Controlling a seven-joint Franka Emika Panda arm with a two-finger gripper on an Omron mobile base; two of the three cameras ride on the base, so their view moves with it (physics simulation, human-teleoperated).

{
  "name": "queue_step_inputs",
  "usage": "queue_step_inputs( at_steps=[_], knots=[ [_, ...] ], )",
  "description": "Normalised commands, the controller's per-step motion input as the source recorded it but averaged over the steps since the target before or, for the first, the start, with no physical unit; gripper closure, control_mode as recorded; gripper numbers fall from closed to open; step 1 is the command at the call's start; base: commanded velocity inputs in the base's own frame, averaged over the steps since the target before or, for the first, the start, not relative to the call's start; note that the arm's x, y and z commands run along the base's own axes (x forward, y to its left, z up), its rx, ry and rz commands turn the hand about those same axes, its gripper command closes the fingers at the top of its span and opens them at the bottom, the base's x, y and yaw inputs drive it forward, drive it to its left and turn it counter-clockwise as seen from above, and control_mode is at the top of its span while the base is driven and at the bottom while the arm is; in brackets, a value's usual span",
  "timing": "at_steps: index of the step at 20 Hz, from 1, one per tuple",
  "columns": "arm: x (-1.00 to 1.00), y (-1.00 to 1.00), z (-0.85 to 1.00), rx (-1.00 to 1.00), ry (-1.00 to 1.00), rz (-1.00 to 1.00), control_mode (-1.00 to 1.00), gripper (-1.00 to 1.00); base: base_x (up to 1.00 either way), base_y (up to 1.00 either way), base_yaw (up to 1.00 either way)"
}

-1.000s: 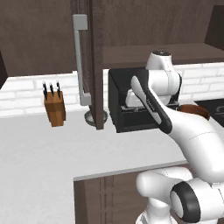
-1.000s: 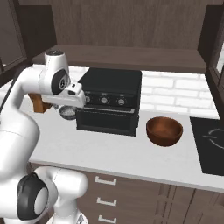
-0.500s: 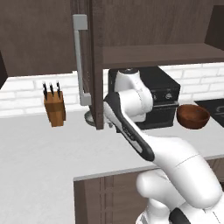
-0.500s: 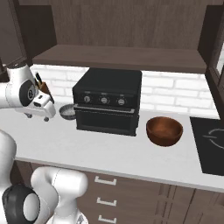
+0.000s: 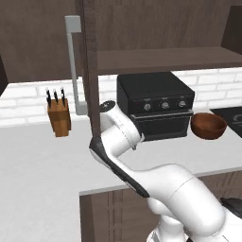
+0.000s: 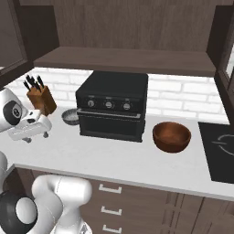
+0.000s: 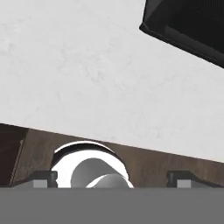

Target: Pick up the bowls on the counter and stack them on top of one another in the open cabinet. Place the smaller bowl on top of the larger bowl.

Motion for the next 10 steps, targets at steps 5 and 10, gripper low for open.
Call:
queue_step_inputs(
  at_steps=[5,10],
  knots=[
    [0.22,0.01,-0.28,-0.04,-0.01,0.2,-1.0,-1.0,0.0,0.0,0.0],
    [0.72,-0.13,-0.12,0.0,-0.13,0.26,-1.0,-1.0,0.0,0.0,0.0]
  ],
)
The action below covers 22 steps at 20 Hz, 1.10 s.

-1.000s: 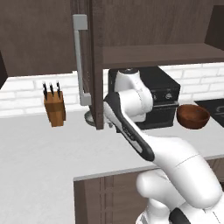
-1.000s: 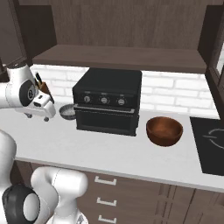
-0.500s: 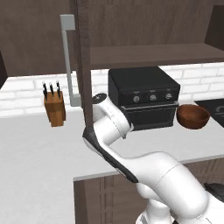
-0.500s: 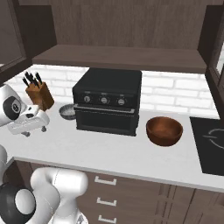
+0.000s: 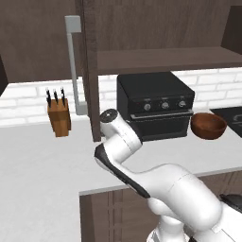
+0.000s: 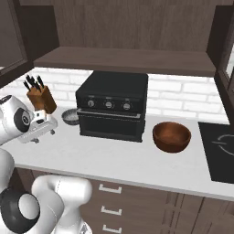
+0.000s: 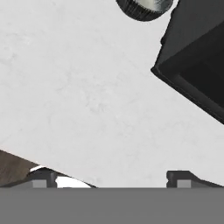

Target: Pick up the bowls on the counter and stack them on top of one another in the open cabinet. Place the smaller bowl on top of the larger bowl.

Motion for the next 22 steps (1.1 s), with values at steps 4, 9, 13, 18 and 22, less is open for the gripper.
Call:
queue_step_inputs(
  at_steps=[4,9,13,18,22],
  knots=[
    [1.0,0.23,-0.01,-0.08,-0.12,0.2,-1.0,-1.0,0.0,0.0,0.0],
    [1.0,0.35,-0.12,-0.17,0.0,0.05,-1.0,-1.0,0.0,0.0,0.0],
    [1.0,0.38,0.0,-0.1,0.08,0.0,-1.0,-1.0,0.0,0.0,0.0],
    [0.99,0.53,0.0,-0.09,0.13,0.0,-1.0,-1.0,0.0,0.0,0.0],
    [0.42,0.2,-0.22,-0.07,0.23,0.0,-1.0,-1.0,0.0,0.0,0.0]
  ],
)
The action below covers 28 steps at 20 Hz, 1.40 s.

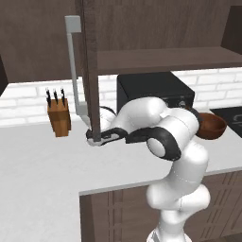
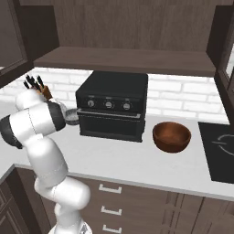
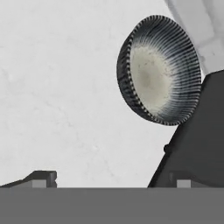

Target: Pick up the bowls on the counter and stack them on top of one another in the open cabinet. Place the smaller bowl on top of the larger bowl.

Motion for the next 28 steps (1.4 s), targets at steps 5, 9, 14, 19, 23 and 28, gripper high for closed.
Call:
queue_step_inputs(
  at_steps=[5,9,14,19,23,28],
  knots=[
    [0.38,0.03,-0.5,-0.12,0.04,0.0,-1.0,-1.0,0.0,0.0,0.0],
    [0.7,0.0,-0.55,-0.1,0.0,0.0,-1.0,-1.0,0.0,0.0,0.0],
    [0.87,0.01,-0.38,-0.08,0.0,0.0,-1.0,-1.0,0.0,0.0,0.0],
    [0.83,0.0,-0.3,-0.08,0.01,-0.01,-1.0,1.0,0.0,0.0,0.0],
    [0.18,0.0,-0.16,-0.05,0.04,0.0,-1.0,1.0,0.0,0.0,0.0],
    [-0.73,-0.01,-0.37,-0.03,0.04,0.0,-1.0,1.0,0.0,0.0,0.0]
  ],
)
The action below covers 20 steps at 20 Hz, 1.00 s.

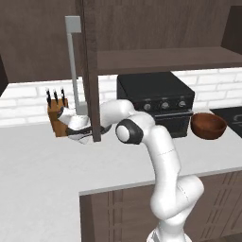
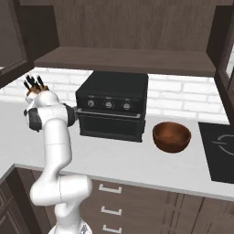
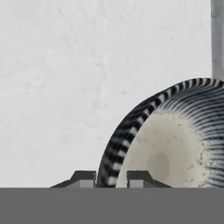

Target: Pick up the bowls on the counter and stack them on top of one another in the open cabinet. Place the smaller bowl on top of the larger bowl.

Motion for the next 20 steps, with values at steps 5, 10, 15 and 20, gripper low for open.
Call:
queue_step_inputs(
  at_steps=[5,10,15,20],
  knots=[
    [-1.0,-0.05,-0.29,0.0,-0.02,0.0,-1.0,1.0,0.0,0.0,0.0],
    [-1.0,-0.01,-0.15,0.0,-0.25,-0.01,-1.0,1.0,0.0,0.0,0.0],
    [-1.0,-0.14,0.0,0.0,-0.39,-0.07,-1.0,1.0,0.0,0.0,0.0],
    [-1.0,-0.34,0.22,0.04,-0.32,-0.17,-1.0,1.0,0.0,0.0,0.0]
  ],
)
